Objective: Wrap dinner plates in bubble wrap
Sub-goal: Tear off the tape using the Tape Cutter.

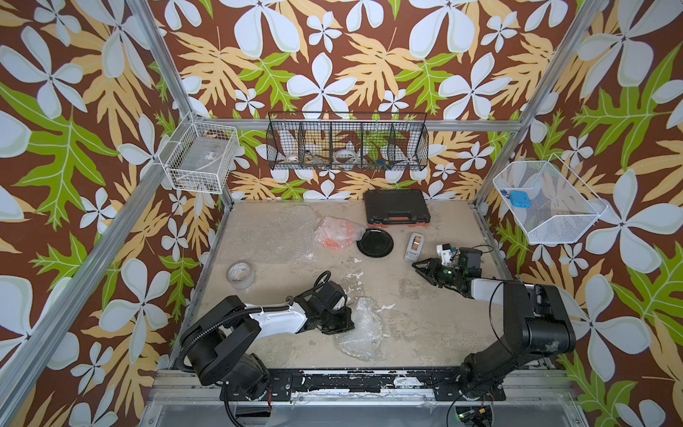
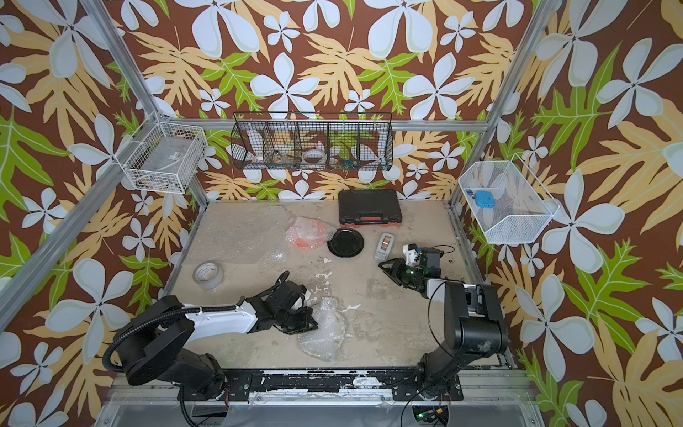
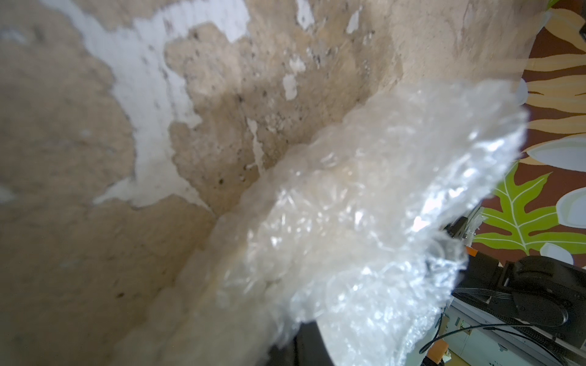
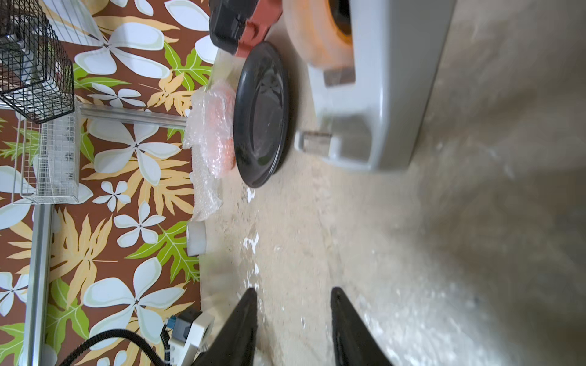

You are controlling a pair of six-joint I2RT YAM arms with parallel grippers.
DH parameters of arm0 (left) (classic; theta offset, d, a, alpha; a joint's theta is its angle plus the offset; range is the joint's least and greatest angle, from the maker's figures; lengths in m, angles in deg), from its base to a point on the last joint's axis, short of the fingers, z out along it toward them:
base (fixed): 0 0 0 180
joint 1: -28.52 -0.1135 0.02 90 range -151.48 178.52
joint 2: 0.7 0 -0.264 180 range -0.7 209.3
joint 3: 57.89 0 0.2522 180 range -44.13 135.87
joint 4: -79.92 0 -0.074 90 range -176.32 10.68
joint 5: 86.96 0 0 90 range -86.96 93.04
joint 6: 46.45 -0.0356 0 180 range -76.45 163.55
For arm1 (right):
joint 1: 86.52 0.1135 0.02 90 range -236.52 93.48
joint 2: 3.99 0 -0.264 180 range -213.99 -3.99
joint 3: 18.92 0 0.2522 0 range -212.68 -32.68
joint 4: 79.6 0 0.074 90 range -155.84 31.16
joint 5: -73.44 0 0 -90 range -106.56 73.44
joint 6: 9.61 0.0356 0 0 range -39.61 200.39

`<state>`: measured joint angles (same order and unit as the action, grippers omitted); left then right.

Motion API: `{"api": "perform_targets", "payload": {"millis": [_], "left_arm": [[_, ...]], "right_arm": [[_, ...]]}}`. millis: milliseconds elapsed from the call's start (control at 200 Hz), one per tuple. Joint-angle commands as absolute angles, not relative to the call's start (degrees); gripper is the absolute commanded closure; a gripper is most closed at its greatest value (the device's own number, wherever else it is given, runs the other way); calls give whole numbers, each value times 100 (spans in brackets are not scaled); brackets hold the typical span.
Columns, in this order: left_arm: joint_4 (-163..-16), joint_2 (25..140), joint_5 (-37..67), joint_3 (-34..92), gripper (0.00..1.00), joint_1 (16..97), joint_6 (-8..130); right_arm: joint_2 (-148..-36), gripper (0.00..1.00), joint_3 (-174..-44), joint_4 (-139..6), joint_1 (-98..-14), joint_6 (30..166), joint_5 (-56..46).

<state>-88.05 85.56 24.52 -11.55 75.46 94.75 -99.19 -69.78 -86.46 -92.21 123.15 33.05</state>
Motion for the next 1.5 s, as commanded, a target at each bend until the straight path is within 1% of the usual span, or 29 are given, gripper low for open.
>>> {"api": "perform_targets", "payload": {"millis": [0, 60, 155, 225, 370, 505, 801, 941, 1186, 1496], "left_arm": [[-8192, 8597, 2254, -1170, 94, 7541, 9435], [-8184, 8579, 2247, -1177, 94, 7545, 9439], [-8175, 8561, 2229, -1174, 94, 7546, 9462], [-8175, 8568, 2222, -1187, 94, 7545, 9471], [-8179, 8568, 2218, -1196, 94, 7543, 9479], [-8175, 8541, 2229, -1187, 94, 7541, 9485], [-8175, 8558, 2236, -1161, 94, 7545, 9497], [-8161, 8569, 2240, -1152, 94, 7541, 9497], [-8166, 8578, 2238, -1150, 94, 7543, 9504], [-8158, 8556, 2234, -1161, 94, 7547, 9514]], "right_arm": [[-10335, 57, -7180, -9275, -9250, 12257, 3464], [-10527, 56, -7249, -9454, -9250, 12337, 3487], [-10791, 57, -7433, -9217, -9261, 12283, 3350], [-10900, 57, -7432, -9298, -9267, 12266, 3319], [-11176, 57, -7407, -9942, -9258, 12540, 3629], [-11351, 57, -7537, -10013, -9264, 12584, 3676], [-11535, 66, -7597, -10364, -9262, 12803, 3930], [-11560, 71, -7592, -10511, -9265, 12906, 4015], [-11593, 80, -7647, -10366, -9259, 12830, 3989], [-11655, 93, -7689, -10222, -9264, 12750, 3963]]}}
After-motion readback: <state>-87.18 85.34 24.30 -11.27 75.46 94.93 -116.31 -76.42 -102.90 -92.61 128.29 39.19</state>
